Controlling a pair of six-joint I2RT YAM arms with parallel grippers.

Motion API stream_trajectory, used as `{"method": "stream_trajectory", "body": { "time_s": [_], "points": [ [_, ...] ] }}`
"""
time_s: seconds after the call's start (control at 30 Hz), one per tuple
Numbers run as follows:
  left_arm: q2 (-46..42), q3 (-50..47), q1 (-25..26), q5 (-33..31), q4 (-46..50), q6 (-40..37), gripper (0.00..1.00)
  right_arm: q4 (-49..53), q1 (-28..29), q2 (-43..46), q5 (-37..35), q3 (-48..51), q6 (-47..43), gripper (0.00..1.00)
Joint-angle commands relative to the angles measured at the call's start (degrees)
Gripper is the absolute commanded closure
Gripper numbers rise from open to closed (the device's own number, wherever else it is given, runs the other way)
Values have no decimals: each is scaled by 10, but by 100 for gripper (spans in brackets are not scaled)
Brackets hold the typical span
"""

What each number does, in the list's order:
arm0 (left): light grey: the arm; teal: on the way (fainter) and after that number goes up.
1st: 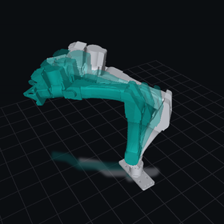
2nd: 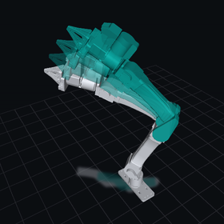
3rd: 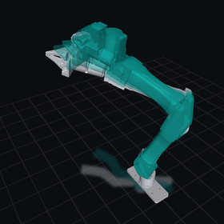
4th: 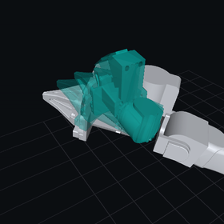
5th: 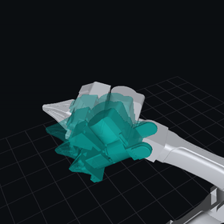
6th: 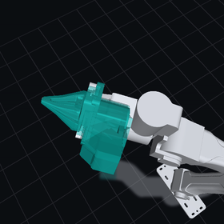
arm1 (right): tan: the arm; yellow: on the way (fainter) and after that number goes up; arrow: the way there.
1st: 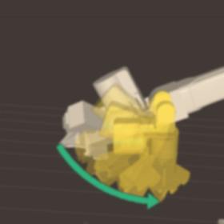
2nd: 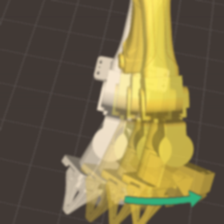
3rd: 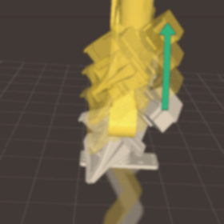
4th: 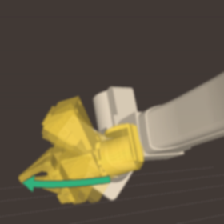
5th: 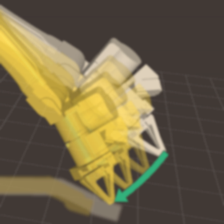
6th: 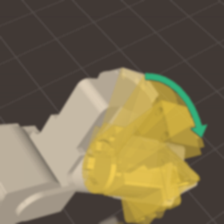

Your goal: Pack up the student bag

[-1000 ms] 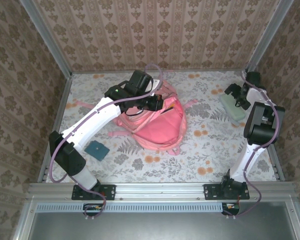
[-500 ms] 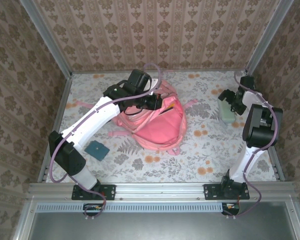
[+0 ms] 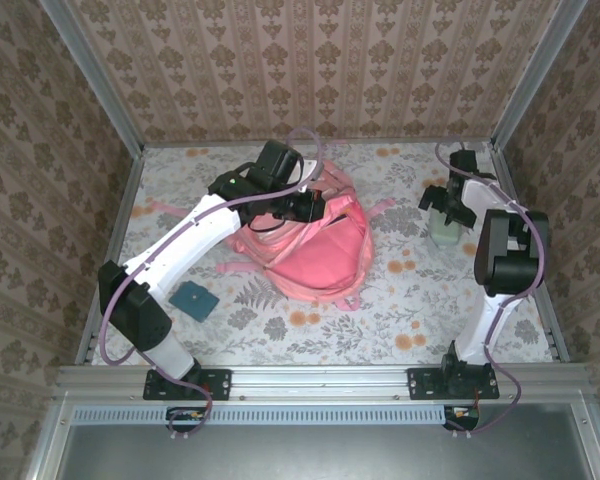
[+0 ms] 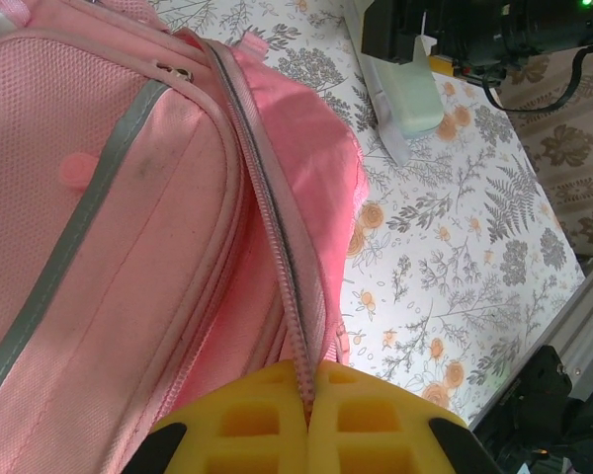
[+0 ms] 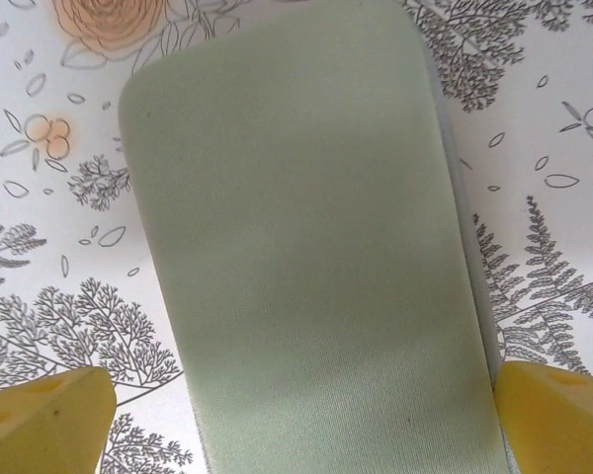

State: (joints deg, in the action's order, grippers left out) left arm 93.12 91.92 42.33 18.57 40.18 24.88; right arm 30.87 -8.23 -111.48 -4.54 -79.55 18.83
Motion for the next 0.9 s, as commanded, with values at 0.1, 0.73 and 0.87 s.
{"method": "stream_trajectory", "body": {
  "time_s": [0.1,0.73,0.87],
  "points": [
    [-39,-7,-4,8,-29,2,100,58,7,-40,-45,-24,-18,0],
    [-36,-4,-10,16,-33,2,100,35,9,55,-23,48,12,36],
    [-35,-3,-13,16,-36,2,100,38,21,112,-17,81,28,35]
  ]
}}
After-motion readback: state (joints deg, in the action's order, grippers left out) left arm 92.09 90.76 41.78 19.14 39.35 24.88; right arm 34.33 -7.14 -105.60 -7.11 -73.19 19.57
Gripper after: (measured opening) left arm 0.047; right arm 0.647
